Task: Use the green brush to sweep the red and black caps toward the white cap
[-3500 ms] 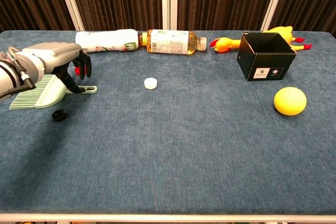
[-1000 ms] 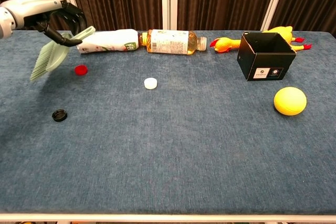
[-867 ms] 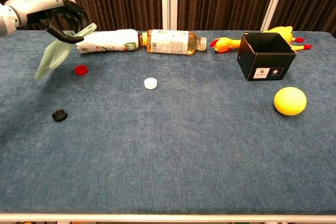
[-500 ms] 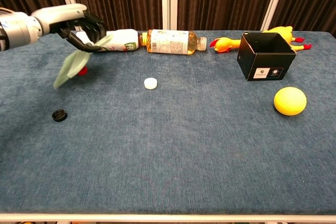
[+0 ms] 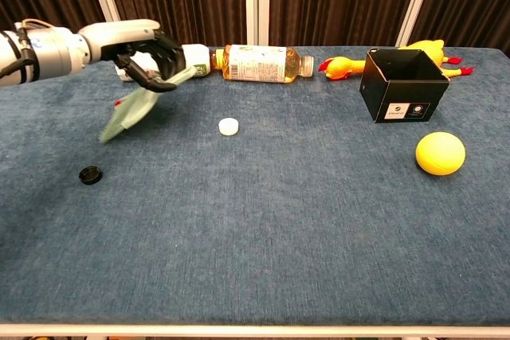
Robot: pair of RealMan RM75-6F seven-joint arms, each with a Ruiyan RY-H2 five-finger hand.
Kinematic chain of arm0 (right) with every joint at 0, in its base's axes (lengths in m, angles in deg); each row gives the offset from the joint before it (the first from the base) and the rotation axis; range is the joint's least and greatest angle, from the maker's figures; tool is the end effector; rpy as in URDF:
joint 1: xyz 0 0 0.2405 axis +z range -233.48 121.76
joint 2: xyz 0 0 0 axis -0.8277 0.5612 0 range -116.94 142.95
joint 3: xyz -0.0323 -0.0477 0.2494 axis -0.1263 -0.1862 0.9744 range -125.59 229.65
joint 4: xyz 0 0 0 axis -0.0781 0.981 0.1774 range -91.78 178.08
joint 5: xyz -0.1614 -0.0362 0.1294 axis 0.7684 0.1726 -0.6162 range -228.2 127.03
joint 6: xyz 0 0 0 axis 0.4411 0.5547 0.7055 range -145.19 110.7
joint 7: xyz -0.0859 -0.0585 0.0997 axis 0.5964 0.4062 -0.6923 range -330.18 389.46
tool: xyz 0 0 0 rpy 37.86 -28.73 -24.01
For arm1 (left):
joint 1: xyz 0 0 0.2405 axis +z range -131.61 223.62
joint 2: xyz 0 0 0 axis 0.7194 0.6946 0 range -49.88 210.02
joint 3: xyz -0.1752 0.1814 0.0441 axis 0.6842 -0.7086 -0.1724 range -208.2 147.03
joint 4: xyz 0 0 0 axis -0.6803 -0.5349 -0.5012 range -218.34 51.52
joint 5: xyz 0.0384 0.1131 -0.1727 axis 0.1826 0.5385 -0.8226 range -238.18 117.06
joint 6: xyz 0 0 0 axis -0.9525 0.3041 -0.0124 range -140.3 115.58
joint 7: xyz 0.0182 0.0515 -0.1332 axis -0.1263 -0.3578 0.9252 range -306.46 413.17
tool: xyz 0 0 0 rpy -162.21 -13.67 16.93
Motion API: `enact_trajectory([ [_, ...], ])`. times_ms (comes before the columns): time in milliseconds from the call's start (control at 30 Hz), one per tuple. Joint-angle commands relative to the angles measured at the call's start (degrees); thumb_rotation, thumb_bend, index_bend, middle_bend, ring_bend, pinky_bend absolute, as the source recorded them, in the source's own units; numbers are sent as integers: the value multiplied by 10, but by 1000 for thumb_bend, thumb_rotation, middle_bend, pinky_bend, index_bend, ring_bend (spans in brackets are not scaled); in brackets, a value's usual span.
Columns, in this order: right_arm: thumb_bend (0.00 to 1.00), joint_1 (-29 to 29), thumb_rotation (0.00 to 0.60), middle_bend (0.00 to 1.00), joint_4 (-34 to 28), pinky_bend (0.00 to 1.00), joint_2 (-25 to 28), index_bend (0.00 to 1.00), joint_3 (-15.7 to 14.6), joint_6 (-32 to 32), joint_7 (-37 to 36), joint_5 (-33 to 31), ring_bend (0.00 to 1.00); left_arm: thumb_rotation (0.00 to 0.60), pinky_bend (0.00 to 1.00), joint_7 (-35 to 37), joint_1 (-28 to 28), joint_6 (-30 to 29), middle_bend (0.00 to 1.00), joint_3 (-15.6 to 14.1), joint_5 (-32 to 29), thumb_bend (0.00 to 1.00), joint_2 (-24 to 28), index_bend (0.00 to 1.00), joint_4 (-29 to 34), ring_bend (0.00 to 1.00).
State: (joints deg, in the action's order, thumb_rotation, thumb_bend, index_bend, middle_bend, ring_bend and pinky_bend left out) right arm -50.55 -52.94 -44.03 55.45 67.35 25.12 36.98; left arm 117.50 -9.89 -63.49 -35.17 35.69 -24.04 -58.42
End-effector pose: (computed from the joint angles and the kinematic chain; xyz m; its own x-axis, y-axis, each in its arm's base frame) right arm -0.3006 -0.1849 0.1906 0.3783 0.0031 0.9257 -0.9246 -0.0471 0.3780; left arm -0.1816 0.4466 -0.0291 0.2132 0.4752 0.8536 0.8995 -0.4365 0.0184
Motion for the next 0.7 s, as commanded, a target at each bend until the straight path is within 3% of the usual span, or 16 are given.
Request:
enact_trajectory([
  [33, 239, 2, 600, 156, -2, 21, -1, 29, 1, -1, 2, 2, 0, 600, 344, 14, -8, -18, 617, -7, 9, 415, 3, 540, 14, 431],
  [467, 238, -2, 600, 159, -3, 21, 0, 29, 0, 7, 0, 5, 0, 600, 344, 0, -51, -40, 619, -2, 18, 414, 15, 539, 106, 431],
  [700, 238, -4, 600, 159, 2, 21, 3, 29, 1, 11, -8, 7, 0, 600, 344, -63, -53, -48, 623, 17, -1, 414, 68, 539, 167, 431],
])
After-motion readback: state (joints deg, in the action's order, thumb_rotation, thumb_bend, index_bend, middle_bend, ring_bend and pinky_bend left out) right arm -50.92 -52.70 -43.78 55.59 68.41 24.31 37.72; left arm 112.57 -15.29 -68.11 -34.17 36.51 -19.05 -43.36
